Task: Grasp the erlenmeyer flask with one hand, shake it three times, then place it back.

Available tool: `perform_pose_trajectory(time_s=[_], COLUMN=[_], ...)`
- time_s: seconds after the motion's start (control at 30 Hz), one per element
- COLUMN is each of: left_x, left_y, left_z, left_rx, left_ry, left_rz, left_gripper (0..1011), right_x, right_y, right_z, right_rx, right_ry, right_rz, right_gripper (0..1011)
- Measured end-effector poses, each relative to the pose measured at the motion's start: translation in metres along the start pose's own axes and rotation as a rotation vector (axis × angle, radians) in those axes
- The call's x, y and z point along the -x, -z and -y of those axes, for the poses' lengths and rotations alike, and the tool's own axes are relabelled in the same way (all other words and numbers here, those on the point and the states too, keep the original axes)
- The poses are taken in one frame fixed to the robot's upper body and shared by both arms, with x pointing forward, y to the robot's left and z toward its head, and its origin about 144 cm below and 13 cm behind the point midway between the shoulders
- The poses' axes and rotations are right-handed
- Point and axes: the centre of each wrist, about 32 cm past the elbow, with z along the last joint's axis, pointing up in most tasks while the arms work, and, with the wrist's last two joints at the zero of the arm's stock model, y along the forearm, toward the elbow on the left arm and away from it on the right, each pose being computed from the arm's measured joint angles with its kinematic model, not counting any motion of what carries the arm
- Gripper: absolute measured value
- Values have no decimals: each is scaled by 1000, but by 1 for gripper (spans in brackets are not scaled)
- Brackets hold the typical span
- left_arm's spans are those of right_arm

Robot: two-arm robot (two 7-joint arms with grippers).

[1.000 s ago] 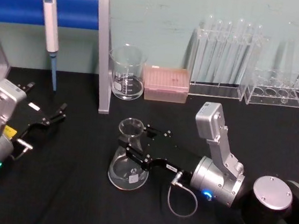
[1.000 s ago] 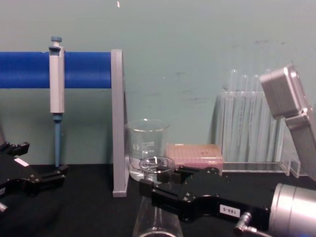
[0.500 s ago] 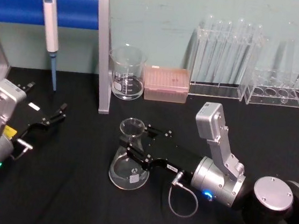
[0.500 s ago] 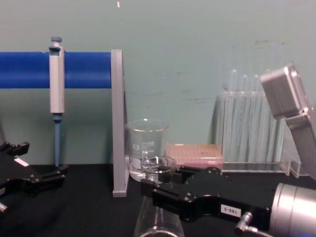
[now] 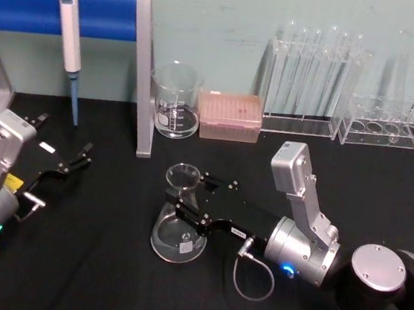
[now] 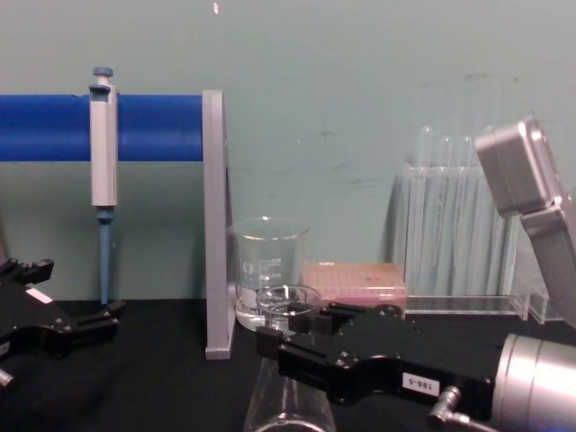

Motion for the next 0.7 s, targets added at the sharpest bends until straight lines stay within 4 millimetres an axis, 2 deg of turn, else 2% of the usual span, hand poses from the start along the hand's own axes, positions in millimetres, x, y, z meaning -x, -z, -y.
perform_pose_trajectory(time_s=[0.6, 0.7], left_x=[0, 0], left_y=[0, 0], left_z=[0, 0], left_rx=[0, 0], left_ry=[0, 0], left_rz=[0, 0], left_gripper=[1001, 1001], right_x=[0, 0], right_y=[0, 1], right_z=[0, 0], right_rx=[0, 3], right_ry=[0, 0], right_rz=[0, 0], right_gripper=[452, 508])
